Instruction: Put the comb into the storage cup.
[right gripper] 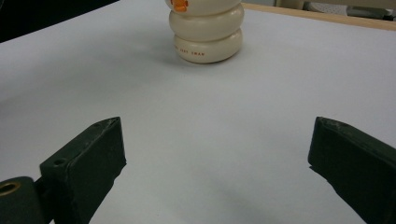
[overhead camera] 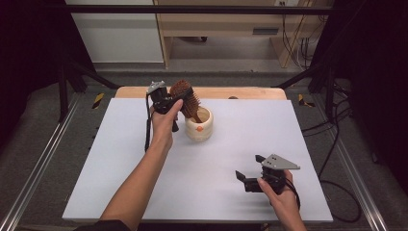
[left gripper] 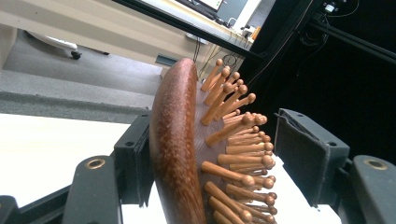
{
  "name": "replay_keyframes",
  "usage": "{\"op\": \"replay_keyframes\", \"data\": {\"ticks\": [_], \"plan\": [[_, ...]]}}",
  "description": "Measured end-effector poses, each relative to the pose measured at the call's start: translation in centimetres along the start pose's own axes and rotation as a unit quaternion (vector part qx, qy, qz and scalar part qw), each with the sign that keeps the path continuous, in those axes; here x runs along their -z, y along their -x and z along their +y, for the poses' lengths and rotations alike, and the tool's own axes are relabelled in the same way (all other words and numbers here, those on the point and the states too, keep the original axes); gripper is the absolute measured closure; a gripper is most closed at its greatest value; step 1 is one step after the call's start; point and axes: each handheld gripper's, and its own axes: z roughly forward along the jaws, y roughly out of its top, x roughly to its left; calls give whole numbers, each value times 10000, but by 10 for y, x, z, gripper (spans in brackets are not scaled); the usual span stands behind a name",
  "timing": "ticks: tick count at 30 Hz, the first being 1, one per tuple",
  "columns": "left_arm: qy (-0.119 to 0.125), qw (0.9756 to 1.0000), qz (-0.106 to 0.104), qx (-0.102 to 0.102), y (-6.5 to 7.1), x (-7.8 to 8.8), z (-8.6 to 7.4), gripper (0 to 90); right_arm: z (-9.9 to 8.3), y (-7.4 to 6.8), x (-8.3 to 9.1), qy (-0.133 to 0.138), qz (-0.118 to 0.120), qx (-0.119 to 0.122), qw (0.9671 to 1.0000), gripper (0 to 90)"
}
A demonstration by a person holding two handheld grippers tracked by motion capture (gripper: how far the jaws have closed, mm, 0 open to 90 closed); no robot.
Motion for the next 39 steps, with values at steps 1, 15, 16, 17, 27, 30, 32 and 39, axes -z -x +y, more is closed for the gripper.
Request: {"op": "replay_keyframes", "data": {"ticks": [1, 15, 16, 17, 27, 30, 32, 39], "plan": [[1, 10000, 3, -1, 0, 0, 0, 323, 0, 0, 0, -2, 1, -2, 10000, 44], [3, 10000, 58, -1, -2, 0, 0, 284, 0, 0, 0, -4, 5, -1, 10000, 44], [5, 10000, 66, -2, -2, 0, 0, 279, 0, 0, 0, -5, 3, 1, 10000, 44], [8, 10000, 71, -5, -2, 0, 0, 276, 0, 0, 0, -4, 2, 1, 10000, 43], [14, 9998, 124, -141, -1, 2, -1, 250, 0, 0, 0, -13, 6, 11, 10000, 44], [38, 9997, 151, -194, 0, 2, -1, 239, 0, 0, -1, -14, 5, 13, 10000, 44], [43, 9995, 187, -235, 0, 3, -1, 225, 0, 0, -1, -13, 6, 12, 10000, 43], [3, 9991, 289, -303, 0, 10, -1, 124, 0, 0, -2, -14, 24, 2, 10000, 43]]}}
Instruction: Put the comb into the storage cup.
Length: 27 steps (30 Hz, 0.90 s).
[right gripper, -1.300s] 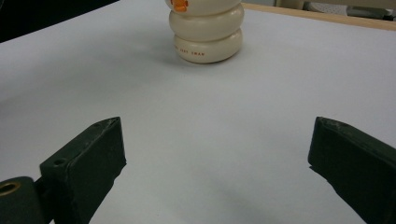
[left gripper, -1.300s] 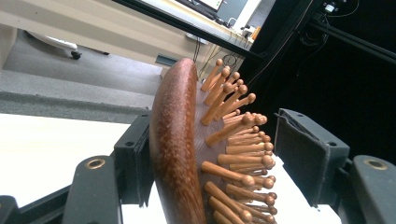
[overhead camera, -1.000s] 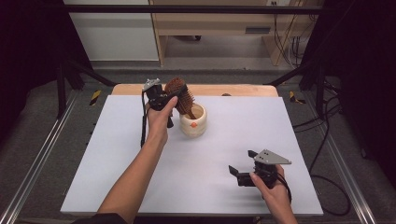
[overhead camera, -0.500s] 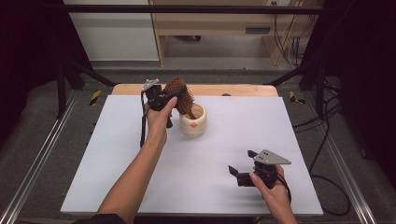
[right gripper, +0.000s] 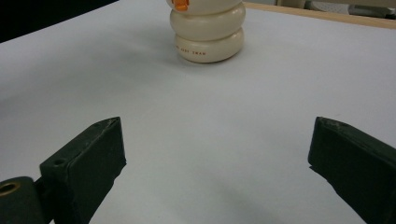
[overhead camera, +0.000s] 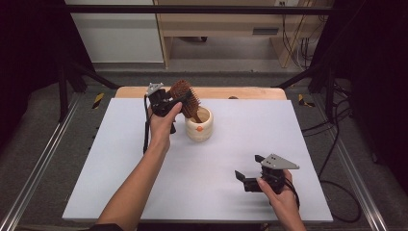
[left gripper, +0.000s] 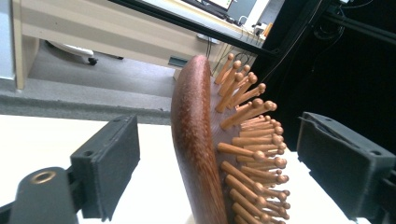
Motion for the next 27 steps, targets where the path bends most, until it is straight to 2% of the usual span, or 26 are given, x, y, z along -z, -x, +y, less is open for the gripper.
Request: {"op": "replay_keyframes", "data": {"ticks": [6, 13, 18, 27], "plan": [[-19, 10000, 32, -50, 2, 6, -1, 71, 0, -1, 0, 17, 6, -14, 10000, 42], [32, 9999, -27, -157, 6, 16, -5, 57, 0, 0, 1, 26, -12, -30, 10000, 42], [39, 9995, 17, -309, 7, 24, -4, 52, -1, -1, 0, 4, -27, -2, 10000, 41], [114, 9990, 78, -419, 7, 41, -1, 52, -1, 0, -1, -10, -35, 33, 10000, 42]]}}
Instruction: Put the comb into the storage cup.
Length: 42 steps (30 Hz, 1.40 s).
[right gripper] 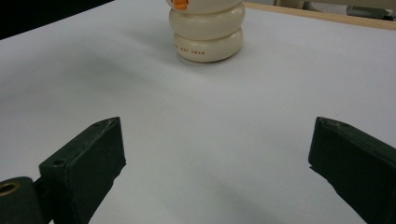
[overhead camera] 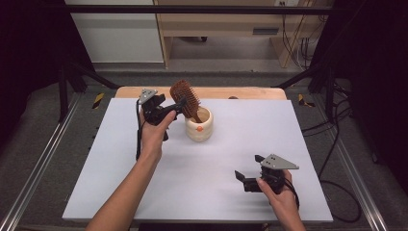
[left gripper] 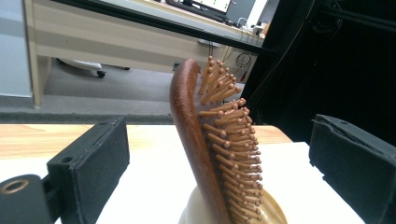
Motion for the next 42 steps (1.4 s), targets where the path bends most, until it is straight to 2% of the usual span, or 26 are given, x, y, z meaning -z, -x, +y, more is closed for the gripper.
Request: {"op": "replay_keyframes", "data": {"ticks": [3, 7, 16, 23, 28, 42], "plan": [[29, 10000, 18, -28, -1, 7, 0, 52, 0, -1, 0, -20, -6, 73, 10000, 42], [39, 10000, 20, -45, -2, 15, 0, 50, 1, -1, 2, 17, -48, 43, 10000, 41], [12, 9993, 10, -384, -2, 27, 2, 43, 1, -1, 1, 17, -69, 31, 10000, 41], [4, 9989, -49, -473, 0, 36, -1, 42, 1, 1, 3, 41, -108, 20, 9999, 41], [-18, 9980, -57, -631, 1, 42, -1, 42, 1, 1, 4, 66, -135, 41, 9999, 41], [183, 9972, -149, -710, -6, 72, -7, 41, 1, 3, 5, 120, -185, 28, 9998, 42]]}}
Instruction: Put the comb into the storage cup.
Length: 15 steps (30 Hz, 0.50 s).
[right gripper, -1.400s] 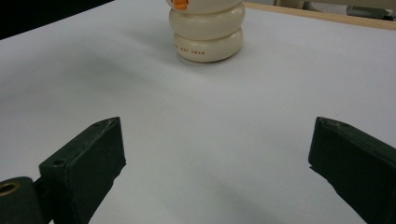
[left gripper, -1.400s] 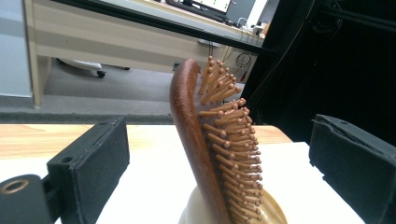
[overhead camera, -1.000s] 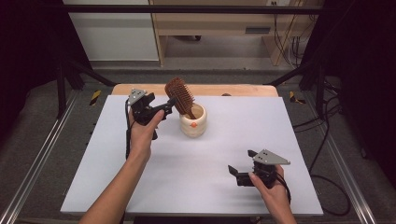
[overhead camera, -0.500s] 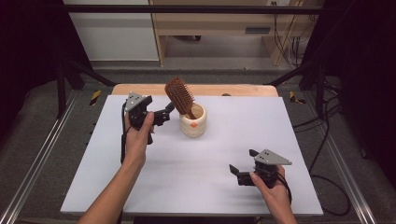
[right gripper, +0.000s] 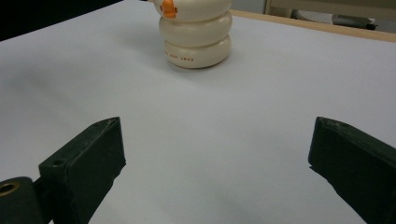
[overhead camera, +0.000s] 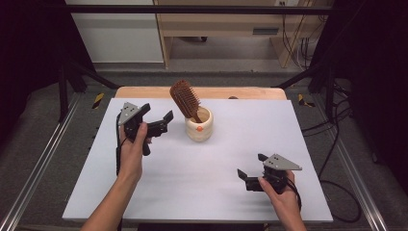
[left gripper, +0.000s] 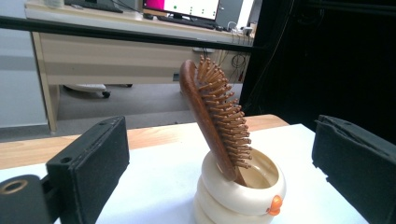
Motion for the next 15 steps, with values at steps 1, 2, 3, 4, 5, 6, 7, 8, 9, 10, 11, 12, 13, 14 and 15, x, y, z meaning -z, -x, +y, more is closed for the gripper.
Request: {"op": "replay_keyframes", "data": {"ticks": [1, 2, 3, 4, 5, 6, 7, 8, 9, 10, 11, 12, 13, 14, 15], "plan": [[17, 10000, 9, 4, -1, 3, 0, 41, 0, 0, 0, 13, -5, -11, 10000, 42], [26, 10000, 15, 14, -2, 6, -1, 41, 0, 0, 1, 41, -7, -18, 10000, 43], [27, 10000, 8, 21, -3, 9, -2, 41, 1, 1, 1, 87, -12, -25, 10000, 44], [33, 10000, 12, 20, -4, 12, -2, 42, 1, 1, 2, 109, -14, -24, 9999, 44], [23, 10000, 23, 4, -5, 15, -3, 41, 2, 2, 3, 135, -33, -32, 9999, 46], [13, 10000, 41, 1, -6, 18, -3, 41, 2, 2, 4, 162, -46, -45, 9998, 46], [25, 10000, 80, -5, -7, 21, -4, 41, 2, 2, 4, 189, -52, -49, 9998, 47], [31, 9999, 106, -18, -8, 24, -4, 41, 3, 3, 5, 197, -55, -36, 9998, 47], [30, 9999, 114, -22, -9, 27, -5, 41, 3, 3, 5, 207, -67, -50, 9998, 47], [27, 9999, 125, -25, -10, 29, -6, 41, 3, 3, 5, 208, -66, -56, 9997, 47], [-1, 9999, 130, -33, -11, 33, -6, 40, 3, 3, 6, 215, -68, -48, 9997, 47], [-10, 9999, 130, -30, -12, 34, -7, 40, 3, 2, 6, 234, -81, -52, 9997, 46], [-2, 9999, 132, -19, -13, 37, -7, 40, 3, 2, 6, 233, -76, -39, 9997, 46], [9, 9999, 135, -7, -14, 41, -8, 40, 3, 2, 6, 232, -82, -45, 9997, 46], [15, 9999, 140, 3, -15, 42, -8, 40, 3, 2, 5, 225, -75, -39, 9997, 46]]}}
